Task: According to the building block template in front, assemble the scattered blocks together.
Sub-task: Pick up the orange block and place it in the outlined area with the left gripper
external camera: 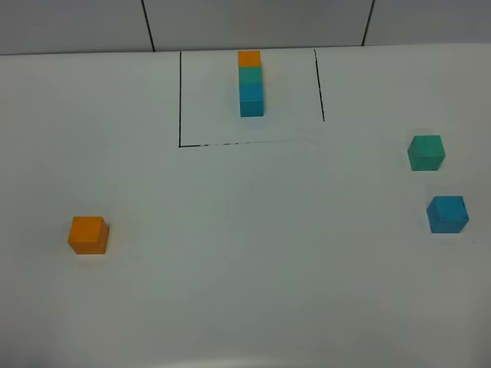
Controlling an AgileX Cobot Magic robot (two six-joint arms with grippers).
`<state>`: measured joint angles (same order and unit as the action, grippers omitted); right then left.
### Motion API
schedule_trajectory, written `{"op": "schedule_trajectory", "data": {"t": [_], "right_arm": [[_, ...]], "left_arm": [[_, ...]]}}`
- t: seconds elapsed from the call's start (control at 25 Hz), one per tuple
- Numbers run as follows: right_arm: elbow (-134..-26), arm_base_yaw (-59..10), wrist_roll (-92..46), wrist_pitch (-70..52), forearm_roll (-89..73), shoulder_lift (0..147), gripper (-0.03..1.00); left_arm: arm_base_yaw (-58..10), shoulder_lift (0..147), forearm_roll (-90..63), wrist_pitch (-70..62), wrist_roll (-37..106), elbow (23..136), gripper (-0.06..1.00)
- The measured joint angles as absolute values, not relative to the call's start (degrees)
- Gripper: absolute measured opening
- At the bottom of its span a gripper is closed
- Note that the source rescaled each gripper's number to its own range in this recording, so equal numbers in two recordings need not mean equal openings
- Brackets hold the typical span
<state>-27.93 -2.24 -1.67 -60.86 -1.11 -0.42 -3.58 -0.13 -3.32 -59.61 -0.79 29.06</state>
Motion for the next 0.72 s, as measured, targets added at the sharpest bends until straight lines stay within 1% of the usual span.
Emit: {"op": "schedule_trajectory", "data": {"t": [0.28, 0.72], "right_arm": [[-27.9, -2.2, -1.7, -60.9, -1.1, -0.4, 0.75], [-27.9, -2.2, -1.7, -60.9, -1.1, -0.4, 0.75]], "left_arm": [[-3.6, 4.9, -3.3, -54.7, -0.6, 30.0, 0.77], [-3.6, 25.9, -3.3, -43.9, 2.2, 30.8, 0.77]]}}
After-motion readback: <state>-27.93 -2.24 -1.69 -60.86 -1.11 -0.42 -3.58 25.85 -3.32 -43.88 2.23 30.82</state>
